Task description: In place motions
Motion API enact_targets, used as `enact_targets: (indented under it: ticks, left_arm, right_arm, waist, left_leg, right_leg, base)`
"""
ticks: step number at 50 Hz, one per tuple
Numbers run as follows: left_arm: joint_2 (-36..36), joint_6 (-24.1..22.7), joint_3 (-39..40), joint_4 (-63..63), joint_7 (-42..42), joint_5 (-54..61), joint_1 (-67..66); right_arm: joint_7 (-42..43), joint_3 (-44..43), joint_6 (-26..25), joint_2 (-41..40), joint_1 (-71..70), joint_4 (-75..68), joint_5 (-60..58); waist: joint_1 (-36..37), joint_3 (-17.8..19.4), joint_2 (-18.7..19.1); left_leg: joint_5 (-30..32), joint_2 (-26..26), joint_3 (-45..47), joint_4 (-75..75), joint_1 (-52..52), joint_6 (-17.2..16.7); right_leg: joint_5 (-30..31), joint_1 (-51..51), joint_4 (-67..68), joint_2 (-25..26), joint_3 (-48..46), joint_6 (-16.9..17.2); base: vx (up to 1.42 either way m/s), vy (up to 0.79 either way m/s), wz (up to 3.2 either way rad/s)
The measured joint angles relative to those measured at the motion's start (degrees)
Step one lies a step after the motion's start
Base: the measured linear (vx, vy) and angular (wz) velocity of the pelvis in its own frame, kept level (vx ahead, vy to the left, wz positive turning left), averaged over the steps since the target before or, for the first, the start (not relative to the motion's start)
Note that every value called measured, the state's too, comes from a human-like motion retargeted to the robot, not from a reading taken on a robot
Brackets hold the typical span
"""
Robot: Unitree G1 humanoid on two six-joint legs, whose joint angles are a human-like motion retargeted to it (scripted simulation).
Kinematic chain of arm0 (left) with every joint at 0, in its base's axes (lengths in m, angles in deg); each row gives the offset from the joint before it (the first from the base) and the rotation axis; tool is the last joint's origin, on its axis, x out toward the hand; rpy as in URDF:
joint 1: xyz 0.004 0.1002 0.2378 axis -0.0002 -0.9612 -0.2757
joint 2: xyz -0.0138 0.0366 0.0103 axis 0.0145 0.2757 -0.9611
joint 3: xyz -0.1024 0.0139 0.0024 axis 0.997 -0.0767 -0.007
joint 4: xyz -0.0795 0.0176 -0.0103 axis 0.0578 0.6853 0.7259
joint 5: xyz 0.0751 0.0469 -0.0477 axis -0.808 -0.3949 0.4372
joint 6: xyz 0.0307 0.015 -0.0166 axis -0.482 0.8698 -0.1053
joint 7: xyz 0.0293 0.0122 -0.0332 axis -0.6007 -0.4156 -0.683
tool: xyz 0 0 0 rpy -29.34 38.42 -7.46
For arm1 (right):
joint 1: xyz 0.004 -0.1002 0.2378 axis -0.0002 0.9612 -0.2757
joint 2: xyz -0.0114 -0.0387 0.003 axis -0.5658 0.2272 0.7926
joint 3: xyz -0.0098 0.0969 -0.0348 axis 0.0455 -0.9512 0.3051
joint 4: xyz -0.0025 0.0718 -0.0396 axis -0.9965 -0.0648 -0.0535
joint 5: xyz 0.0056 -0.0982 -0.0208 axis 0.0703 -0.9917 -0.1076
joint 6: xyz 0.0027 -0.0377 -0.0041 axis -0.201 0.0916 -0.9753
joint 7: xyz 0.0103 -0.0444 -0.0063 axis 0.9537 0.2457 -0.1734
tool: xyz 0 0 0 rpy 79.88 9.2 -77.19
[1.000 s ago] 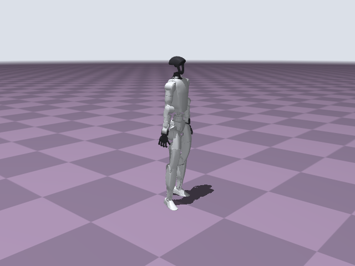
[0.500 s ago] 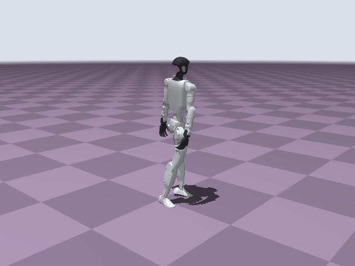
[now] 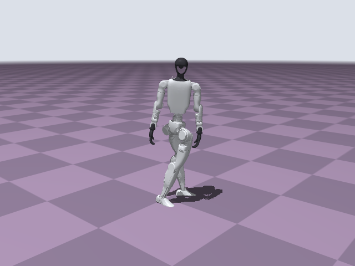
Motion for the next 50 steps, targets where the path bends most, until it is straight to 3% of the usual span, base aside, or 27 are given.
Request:
enact_targets:
  ticks: [8,15,21,28,40,50]
  left_arm:
    - [-0.68,-0.50,0.02,-0.45,0.23,0.92,1.25]
    - [0.94,-0.22,-1.92,0.81,-0.09,1.77,2.66]
    - [2.09,-0.11,-3.75,0.95,0.22,0.25,2.72]
    - [2.83,-0.81,-2.50,-2.32,0.64,0.85,2.34]
    - [2.92,-0.88,-2.68,-5.61,0.75,2.26,4.00]
    - [-2.31,-2.88,-3.12,-6.71,0.24,3.77,7.41]
  right_arm:
    - [0.02,0.61,0.16,-0.77,0.29,0.33,-0.67]
    - [-0.41,1.26,-0.11,-0.62,-0.17,0.05,-0.43]
    - [-0.47,3.42,0.05,0.11,-0.73,1.07,-0.89]
    - [1.60,6.14,-0.17,1.29,-1.71,-0.21,1.01]
    - [2.71,7.10,-1.21,2.71,-2.03,-2.58,3.39]
    - [2.63,3.69,-2.70,1.81,1.81,-6.31,3.80]
  waist:
    - [-4.57,-1.49,-0.71]
    - [-11.34,-3.53,-0.87]
    - [-21.55,-5.99,0.74]
    - [-31.14,-5.99,1.98]
    - [-42.59,-4.90,4.00]
    - [-42.15,-6.95,3.12]
  left_leg:
    - [-1.17,2.97,-0.50,-0.41,-0.84,0.66]
    - [-4.05,6.47,3.83,0.02,-0.35,6.21]
    - [-7.73,10.87,8.86,0.20,0.22,10.57]
    - [-12.70,15.55,16.47,0.14,3.08,14.76]
    - [-16.76,21.52,31.87,-1.80,10.05,14.87]
    - [-17.56,20.88,32.65,-1.82,11.26,14.37]
  right_leg:
    - [-0.23,-2.65,-0.03,0.02,2.07,-1.45]
    - [1.16,-5.85,-0.78,-2.58,9.95,-3.56]
    - [3.06,-10.63,-0.87,-4.78,19.00,-5.50]
    - [6.60,-17.05,-1.27,-7.01,31.00,-7.83]
    - [12.57,-24.92,0.74,-7.25,46.19,-9.40]
    - [11.40,-25.75,1.03,-8.19,48.21,-9.36]
  base:
    - [0.07,-0.13,-0.44]
    - [0.23,-0.15,-1.49]
    - [0.26,-0.26,-1.96]
    - [0.14,-0.35,-2.22]
    - [-0.01,-0.26,-1.65]
    - [0.00,-0.02,-0.16]
